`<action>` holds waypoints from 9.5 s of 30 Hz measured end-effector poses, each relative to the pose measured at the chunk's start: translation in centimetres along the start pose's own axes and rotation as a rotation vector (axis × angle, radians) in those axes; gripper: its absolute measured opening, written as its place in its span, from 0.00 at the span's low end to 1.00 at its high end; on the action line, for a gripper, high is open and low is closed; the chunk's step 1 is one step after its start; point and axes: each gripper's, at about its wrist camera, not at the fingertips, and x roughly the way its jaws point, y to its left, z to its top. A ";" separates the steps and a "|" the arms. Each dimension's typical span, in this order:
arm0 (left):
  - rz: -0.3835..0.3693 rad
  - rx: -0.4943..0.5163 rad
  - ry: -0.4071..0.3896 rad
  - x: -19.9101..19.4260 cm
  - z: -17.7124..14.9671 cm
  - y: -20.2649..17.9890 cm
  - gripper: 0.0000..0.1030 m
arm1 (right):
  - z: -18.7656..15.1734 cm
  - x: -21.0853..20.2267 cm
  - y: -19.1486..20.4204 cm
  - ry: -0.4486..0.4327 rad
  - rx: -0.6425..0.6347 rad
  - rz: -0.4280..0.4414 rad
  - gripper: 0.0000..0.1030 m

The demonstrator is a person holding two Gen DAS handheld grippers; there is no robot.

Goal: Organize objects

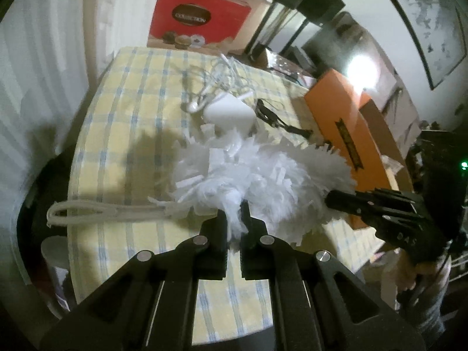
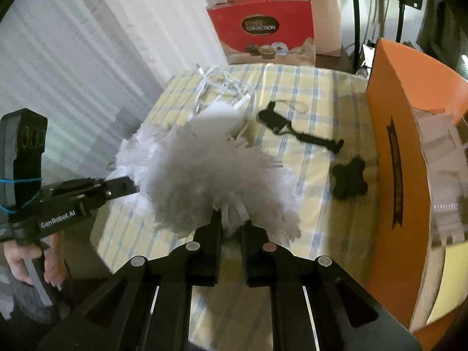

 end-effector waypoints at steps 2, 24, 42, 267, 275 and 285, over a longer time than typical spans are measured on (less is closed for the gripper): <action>-0.006 0.004 0.011 0.0 -0.4 -0.2 0.05 | -0.5 -0.4 -0.1 0.013 -0.003 0.009 0.09; 0.103 0.043 -0.092 -0.6 5.1 -1.4 0.76 | 2.8 -5.0 -1.8 -0.114 0.010 -0.066 0.38; 0.153 0.020 -0.039 4.8 10.0 -1.4 0.76 | 8.9 1.7 -4.7 -0.028 0.053 -0.134 0.37; 0.278 0.053 -0.132 -2.2 7.1 -4.9 1.00 | 4.9 -7.9 -3.1 -0.183 0.024 -0.168 0.82; 0.270 0.087 -0.089 1.3 7.7 -3.5 0.99 | 6.6 -5.0 -2.6 -0.165 0.051 -0.129 0.82; 0.276 0.188 -0.019 7.0 8.5 -4.4 0.92 | 8.6 -2.3 -3.7 -0.158 0.111 -0.123 0.79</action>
